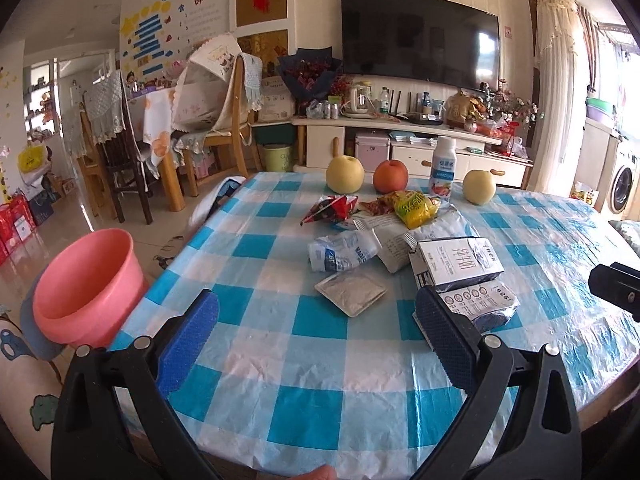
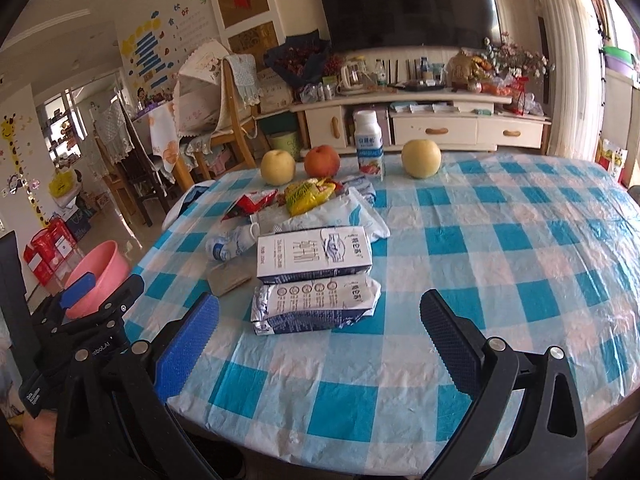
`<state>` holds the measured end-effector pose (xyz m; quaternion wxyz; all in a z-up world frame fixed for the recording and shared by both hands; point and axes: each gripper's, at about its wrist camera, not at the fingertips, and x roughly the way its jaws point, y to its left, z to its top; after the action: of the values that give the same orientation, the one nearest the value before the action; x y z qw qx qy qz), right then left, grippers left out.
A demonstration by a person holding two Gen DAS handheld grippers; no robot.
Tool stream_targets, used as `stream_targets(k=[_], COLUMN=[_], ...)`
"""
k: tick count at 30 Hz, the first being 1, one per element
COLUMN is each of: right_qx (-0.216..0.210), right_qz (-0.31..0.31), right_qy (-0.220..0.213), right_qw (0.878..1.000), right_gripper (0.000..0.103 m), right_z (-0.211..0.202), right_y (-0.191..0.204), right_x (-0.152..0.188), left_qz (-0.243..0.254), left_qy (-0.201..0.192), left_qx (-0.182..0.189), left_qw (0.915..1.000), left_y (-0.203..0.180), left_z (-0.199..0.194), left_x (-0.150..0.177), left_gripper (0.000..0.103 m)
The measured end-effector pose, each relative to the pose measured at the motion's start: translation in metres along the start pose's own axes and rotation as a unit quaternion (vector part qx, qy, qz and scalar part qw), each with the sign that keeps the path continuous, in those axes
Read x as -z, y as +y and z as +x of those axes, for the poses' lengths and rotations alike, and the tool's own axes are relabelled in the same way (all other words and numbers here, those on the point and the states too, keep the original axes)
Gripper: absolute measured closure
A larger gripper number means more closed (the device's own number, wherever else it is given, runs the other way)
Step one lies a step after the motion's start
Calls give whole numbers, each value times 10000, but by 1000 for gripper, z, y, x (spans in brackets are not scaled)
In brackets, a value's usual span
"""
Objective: Collect trash
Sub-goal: 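Reach the left tool to the white plastic bottle while the right tool grasps the milk carton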
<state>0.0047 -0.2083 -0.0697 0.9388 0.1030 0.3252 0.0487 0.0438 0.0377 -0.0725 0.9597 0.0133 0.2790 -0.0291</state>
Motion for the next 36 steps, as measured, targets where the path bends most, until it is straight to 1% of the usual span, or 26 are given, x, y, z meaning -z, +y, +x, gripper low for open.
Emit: stream_targets(k=[2, 3, 7, 8, 11, 12, 13, 15, 18, 19, 20, 22, 25, 28, 31, 34, 36], right_qx=[9, -1, -61, -77, -113, -131, -160, -222, -322, -346, -362, -379, -323, -263, -233, -307, -439], right_qz=[51, 84, 184, 191, 263, 285, 306, 339, 386, 377, 369, 335, 237, 223, 179, 263, 483], right_qy=[173, 247, 542, 593, 690, 709, 730, 806, 898, 917, 932, 964, 993, 977, 1052, 1298, 1600], right_qw=[9998, 9997, 9983, 9980, 9972, 9970, 9967, 9959, 9947, 9945, 9943, 9941, 9943, 9946, 9940, 9907, 9850], right_gripper=[4, 4, 4, 4, 4, 4, 4, 4, 4, 4, 4, 4, 4, 4, 4, 4, 4], right_z=[8, 12, 28, 32, 41, 44, 48, 54, 62, 64, 67, 73, 85, 96, 110, 127, 138], right_y=[-2, -3, -5, -5, -7, -7, -7, -8, -10, -10, -10, -11, -13, -19, -23, -27, -32], right_x=[1, 0, 0, -1, -7, -10, -14, -21, -30, -33, -36, -42, -55, -68, -77, -79, -73], left_qz=[-191, -292, -484, -524, -661, -673, -653, -543, -243, -139, -60, 2, 37, -101, -98, -14, -91], left_qy=[-29, -49, -161, -106, 121, 175, 228, 348, 474, 484, 481, 548, 688, 716, 732, 945, 1074], left_qx=[161, 179, 25, 6, 132, 104, 85, 173, 322, 334, 342, 421, 510, 775, 893, 810, 936], left_qw=[9997, 9994, 9987, 9986, 9977, 9975, 9976, 9978, 9981, 9982, 9982, 9976, 9963, 9944, 9933, 9922, 9898], left_y=[10, 15, 35, 39, 49, 50, 51, 48, 40, 37, 35, 31, 28, 26, 21, 15, 13], left_z=[9, 12, 29, 34, 50, 55, 61, 74, 92, 98, 103, 116, 138, 149, 160, 177, 183], left_x=[5, 6, 7, 7, 3, 2, 0, -4, -9, -11, -14, -18, -23, -29, -33, -33, -32], left_gripper=[4, 4, 4, 4, 4, 4, 4, 4, 7, 13, 22, 28, 28, 28, 28, 28, 28])
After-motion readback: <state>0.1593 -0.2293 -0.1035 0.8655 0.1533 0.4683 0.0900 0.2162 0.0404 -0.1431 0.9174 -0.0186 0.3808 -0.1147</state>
